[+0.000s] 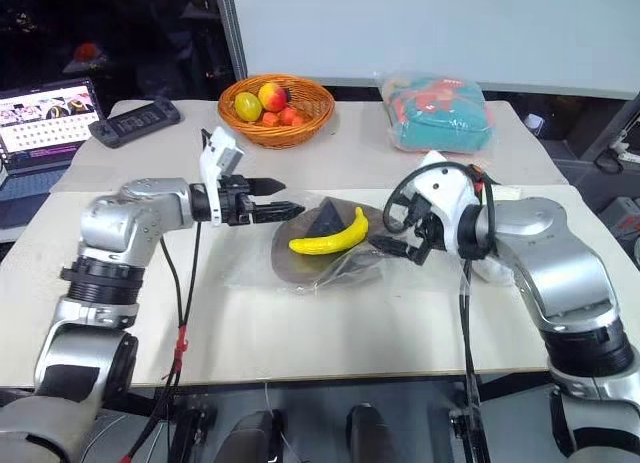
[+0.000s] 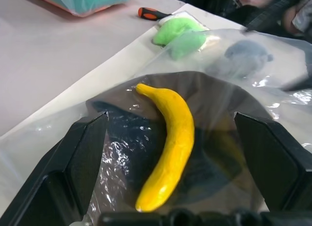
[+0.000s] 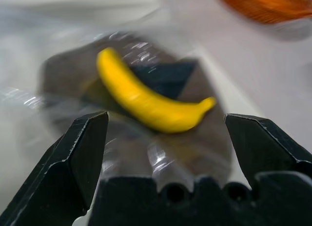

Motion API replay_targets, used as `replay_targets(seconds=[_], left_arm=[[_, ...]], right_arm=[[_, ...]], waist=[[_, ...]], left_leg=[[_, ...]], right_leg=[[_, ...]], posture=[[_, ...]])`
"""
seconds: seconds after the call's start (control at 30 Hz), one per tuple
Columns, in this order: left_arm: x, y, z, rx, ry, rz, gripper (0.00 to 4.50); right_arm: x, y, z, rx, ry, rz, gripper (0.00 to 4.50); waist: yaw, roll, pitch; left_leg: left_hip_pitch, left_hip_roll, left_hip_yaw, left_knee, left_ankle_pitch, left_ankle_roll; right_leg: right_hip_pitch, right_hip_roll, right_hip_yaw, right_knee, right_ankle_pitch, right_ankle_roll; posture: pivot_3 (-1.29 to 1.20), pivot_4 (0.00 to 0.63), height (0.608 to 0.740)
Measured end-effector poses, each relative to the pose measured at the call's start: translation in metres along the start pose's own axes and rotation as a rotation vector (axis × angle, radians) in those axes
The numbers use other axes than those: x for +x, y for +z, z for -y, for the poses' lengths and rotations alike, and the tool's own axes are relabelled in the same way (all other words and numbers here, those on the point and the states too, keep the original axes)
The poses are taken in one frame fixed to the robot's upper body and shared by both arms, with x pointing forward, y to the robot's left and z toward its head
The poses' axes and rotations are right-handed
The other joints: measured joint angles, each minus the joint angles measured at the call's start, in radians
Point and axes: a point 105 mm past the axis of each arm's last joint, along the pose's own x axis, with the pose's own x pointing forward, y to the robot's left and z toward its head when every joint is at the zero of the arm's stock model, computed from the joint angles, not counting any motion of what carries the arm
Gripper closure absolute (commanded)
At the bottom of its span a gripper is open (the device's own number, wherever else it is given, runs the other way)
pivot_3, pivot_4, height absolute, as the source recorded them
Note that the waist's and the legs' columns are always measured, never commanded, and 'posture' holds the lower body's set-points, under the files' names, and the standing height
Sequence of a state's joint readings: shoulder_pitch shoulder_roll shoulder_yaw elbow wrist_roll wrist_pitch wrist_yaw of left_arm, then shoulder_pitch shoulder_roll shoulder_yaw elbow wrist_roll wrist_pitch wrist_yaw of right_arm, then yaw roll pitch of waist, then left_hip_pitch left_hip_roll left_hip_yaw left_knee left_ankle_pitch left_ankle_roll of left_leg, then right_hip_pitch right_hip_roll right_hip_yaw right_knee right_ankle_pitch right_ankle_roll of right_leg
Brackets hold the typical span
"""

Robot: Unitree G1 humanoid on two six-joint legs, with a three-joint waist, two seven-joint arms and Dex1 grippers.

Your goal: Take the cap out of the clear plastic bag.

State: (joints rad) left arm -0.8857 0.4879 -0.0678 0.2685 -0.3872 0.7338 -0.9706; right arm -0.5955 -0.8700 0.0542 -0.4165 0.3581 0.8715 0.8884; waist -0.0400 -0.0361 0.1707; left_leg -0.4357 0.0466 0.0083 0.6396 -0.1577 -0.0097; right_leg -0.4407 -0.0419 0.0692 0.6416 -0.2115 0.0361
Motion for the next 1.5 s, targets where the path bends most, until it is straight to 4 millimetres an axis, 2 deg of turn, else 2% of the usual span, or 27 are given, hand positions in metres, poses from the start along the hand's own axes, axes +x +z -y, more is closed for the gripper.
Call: replay_targets(seconds=[0.13,0.3,0.47,0.57,0.73,0.83,0.9,1.0,1.1,1.23,1.3,1.33,1.37,1.4,1.43,1.47,1.5], left_arm=[[0.012,-0.026,-0.001,-0.001,-0.039,-0.015,0.08],[0.028,-0.046,0.001,0.059,-0.094,-0.055,0.08],[0.055,-0.060,0.001,0.111,-0.137,-0.112,0.08],[0.062,-0.065,0.000,0.161,-0.151,-0.147,0.79],[0.063,-0.088,-0.004,0.183,-0.153,-0.229,2.49],[0.062,-0.088,-0.005,0.206,-0.157,-0.244,3.49],[0.061,-0.089,-0.005,0.211,-0.162,-0.251,3.76],[0.058,-0.089,-0.009,0.193,-0.143,-0.237,3.81],[0.052,-0.077,-0.025,0.133,-0.028,-0.169,3.81],[0.026,-0.032,-0.061,0.104,0.207,0.022,3.81],[0.001,0.001,-0.081,0.132,0.364,0.136,3.81],[-0.008,0.008,-0.087,0.129,0.414,0.166,3.81],[-0.028,0.016,-0.101,0.124,0.536,0.203,3.81],[-0.047,0.017,-0.111,0.118,0.635,0.221,3.81],[-0.076,0.012,-0.126,0.092,0.777,0.228,3.81],[-0.102,0.002,-0.136,0.058,0.893,0.220,3.81],[-0.120,-0.009,-0.143,0.023,0.970,0.208,3.81]], right_arm=[[-0.012,-0.001,-0.009,0.001,0.035,-0.026,0.00],[-0.025,-0.003,-0.010,0.000,0.043,-0.060,0.00],[-0.032,0.001,-0.007,-0.007,0.024,-0.053,0.00],[-0.032,0.002,-0.007,-0.007,0.018,-0.051,0.00],[-0.035,0.003,-0.003,-0.015,-0.017,-0.050,0.00],[-0.035,0.003,-0.002,-0.015,-0.026,-0.050,0.00],[-0.035,0.005,-0.001,-0.019,-0.033,-0.047,0.00],[-0.034,0.008,0.002,-0.025,-0.044,-0.037,0.00],[-0.029,0.011,0.002,-0.024,-0.034,-0.018,0.00],[-0.018,0.014,-0.001,-0.023,0.001,0.005,0.00],[-0.013,0.016,-0.002,-0.025,0.018,0.013,0.00],[-0.012,0.016,-0.001,-0.025,0.019,0.018,0.00],[-0.007,0.020,0.000,-0.030,0.031,0.033,0.00],[-0.004,0.023,-0.001,-0.038,0.042,0.046,0.00],[0.000,0.025,-0.002,-0.044,0.061,0.055,0.00],[0.003,0.025,-0.002,-0.045,0.072,0.059,0.00],[0.004,0.024,-0.002,-0.042,0.079,0.056,0.00]], waist=[[0.003,0.000,0.000],[0.010,-0.001,0.000],[0.021,-0.001,0.000],[0.022,-0.001,0.001],[0.022,-0.001,0.001],[0.024,-0.001,0.001],[0.023,-0.001,0.001],[0.022,-0.001,0.001],[0.018,-0.001,0.001],[0.014,-0.002,0.001],[0.013,-0.002,0.001],[0.014,-0.002,0.001],[0.009,-0.002,0.001],[0.001,-0.002,0.001],[-0.006,-0.001,0.001],[-0.012,-0.001,0.001],[-0.013,-0.001,0.001]], left_leg=[[0.000,0.000,0.000,0.002,0.000,0.000],[0.000,0.000,0.000,0.002,0.000,0.000],[-0.002,-0.001,0.000,0.003,0.000,0.000],[-0.002,-0.001,0.000,0.002,0.000,0.000],[-0.003,-0.001,0.000,0.002,0.000,0.000],[-0.003,-0.001,0.000,0.003,0.000,0.000],[-0.003,-0.001,0.000,0.003,0.000,0.000],[-0.003,-0.001,0.000,0.003,0.000,0.000],[-0.003,-0.001,-0.001,0.003,0.000,0.000],[-0.003,0.000,-0.001,0.003,0.000,0.000],[-0.003,0.000,-0.001,0.003,0.000,0.000],[-0.003,-0.001,-0.001,0.003,0.000,0.000],[-0.003,0.000,-0.001,0.003,0.000,0.000],[-0.003,0.000,-0.001,0.003,0.000,0.000],[-0.002,0.000,-0.001,0.003,0.000,0.000],[-0.001,0.001,-0.001,0.002,0.000,0.000],[-0.001,0.001,-0.001,0.002,0.000,0.000]], right_leg=[[0.001,-0.001,0.000,0.000,0.000,0.000],[0.001,-0.001,0.000,-0.001,0.000,0.000],[0.000,-0.001,0.000,-0.001,0.000,0.000],[0.000,-0.001,0.000,-0.001,0.000,0.001],[0.000,-0.001,0.000,-0.001,0.001,0.001],[0.000,-0.001,0.000,-0.001,0.001,0.001],[0.000,-0.001,0.000,-0.001,0.001,0.001],[0.000,-0.001,0.000,-0.001,0.001,0.001],[-0.001,0.000,0.000,0.000,0.001,0.002],[-0.001,0.000,0.000,0.000,0.001,0.002],[-0.001,0.000,-0.001,0.000,0.001,0.002],[-0.001,0.000,0.000,0.000,0.001,0.002],[-0.001,-0.001,0.000,0.000,0.001,0.002],[-0.001,-0.001,0.000,0.000,0.002,0.003],[0.000,0.000,0.000,0.000,0.002,0.003],[0.000,0.000,0.000,0.000,0.002,0.003],[0.000,0.000,0.000,0.001,0.002,0.003]], posture=[[0.00,0.150,0.740],[0.00,0.150,0.740],[0.00,0.150,0.740],[0.00,0.150,0.740],[0.00,0.150,0.740],[0.00,0.150,0.740],[0.00,0.150,0.740],[0.00,0.150,0.740],[0.00,0.150,0.740],[0.00,0.150,0.740],[0.00,0.150,0.740],[0.00,0.150,0.740],[0.00,0.150,0.740],[0.00,0.150,0.740],[0.00,0.150,0.740],[0.00,0.150,0.740],[0.00,0.150,0.740]])
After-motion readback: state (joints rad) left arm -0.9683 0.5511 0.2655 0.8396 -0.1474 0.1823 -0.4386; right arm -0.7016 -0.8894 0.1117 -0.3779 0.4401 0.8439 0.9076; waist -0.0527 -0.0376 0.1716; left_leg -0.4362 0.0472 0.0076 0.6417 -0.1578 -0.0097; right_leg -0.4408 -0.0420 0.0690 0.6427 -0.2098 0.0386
